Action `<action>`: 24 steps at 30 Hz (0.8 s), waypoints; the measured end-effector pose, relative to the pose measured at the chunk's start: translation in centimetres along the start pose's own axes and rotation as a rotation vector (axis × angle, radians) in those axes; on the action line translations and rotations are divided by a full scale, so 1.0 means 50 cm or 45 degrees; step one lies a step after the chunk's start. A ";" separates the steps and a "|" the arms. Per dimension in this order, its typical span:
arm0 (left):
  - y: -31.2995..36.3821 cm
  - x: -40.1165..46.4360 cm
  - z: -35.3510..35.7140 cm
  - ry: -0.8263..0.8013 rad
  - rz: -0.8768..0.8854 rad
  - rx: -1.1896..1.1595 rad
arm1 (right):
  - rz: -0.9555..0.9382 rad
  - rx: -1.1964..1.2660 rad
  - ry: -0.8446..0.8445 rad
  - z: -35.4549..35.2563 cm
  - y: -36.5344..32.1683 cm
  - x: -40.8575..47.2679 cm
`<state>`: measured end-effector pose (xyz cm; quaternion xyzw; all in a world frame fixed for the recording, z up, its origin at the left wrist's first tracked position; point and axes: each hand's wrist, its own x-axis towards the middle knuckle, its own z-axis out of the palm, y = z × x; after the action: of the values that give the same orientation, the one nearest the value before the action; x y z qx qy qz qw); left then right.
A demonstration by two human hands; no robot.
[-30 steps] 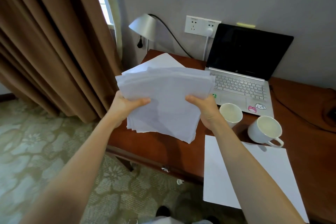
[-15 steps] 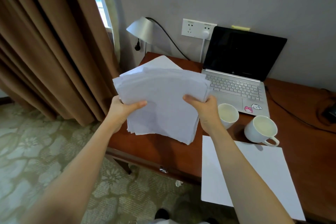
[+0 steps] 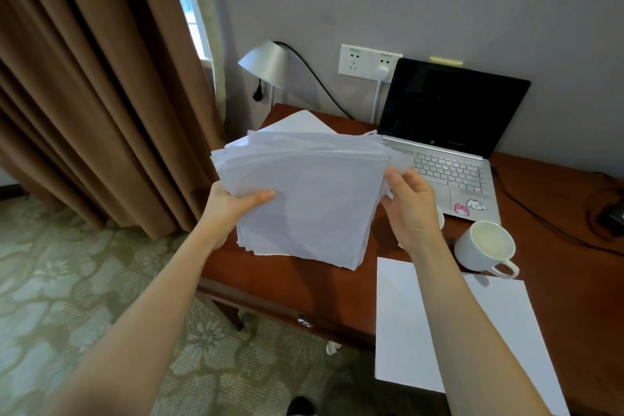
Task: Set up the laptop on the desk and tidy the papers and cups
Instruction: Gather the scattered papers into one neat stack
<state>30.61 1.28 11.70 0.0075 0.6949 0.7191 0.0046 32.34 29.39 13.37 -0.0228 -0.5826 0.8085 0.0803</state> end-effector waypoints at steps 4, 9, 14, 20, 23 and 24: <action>0.000 0.003 -0.005 0.011 0.003 -0.011 | 0.040 -0.070 -0.034 0.028 -0.018 0.015; 0.003 -0.001 0.004 0.034 -0.016 0.004 | 0.222 -0.032 0.030 0.043 -0.012 0.011; 0.008 -0.003 0.006 0.013 -0.007 0.055 | 0.172 -0.198 -0.037 0.052 -0.008 0.013; 0.002 -0.006 0.010 0.006 -0.009 0.096 | 0.248 -0.216 -0.143 0.054 0.003 0.003; -0.003 -0.003 0.012 0.015 -0.042 0.080 | 0.355 -0.126 -0.034 0.064 0.012 0.003; -0.005 -0.001 0.010 0.013 -0.064 0.087 | 0.372 -0.130 -0.035 0.066 0.014 0.004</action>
<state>30.65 1.78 11.49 -0.0136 0.7190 0.6946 0.0187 31.65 26.09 13.77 -0.1002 -0.6144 0.7812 -0.0474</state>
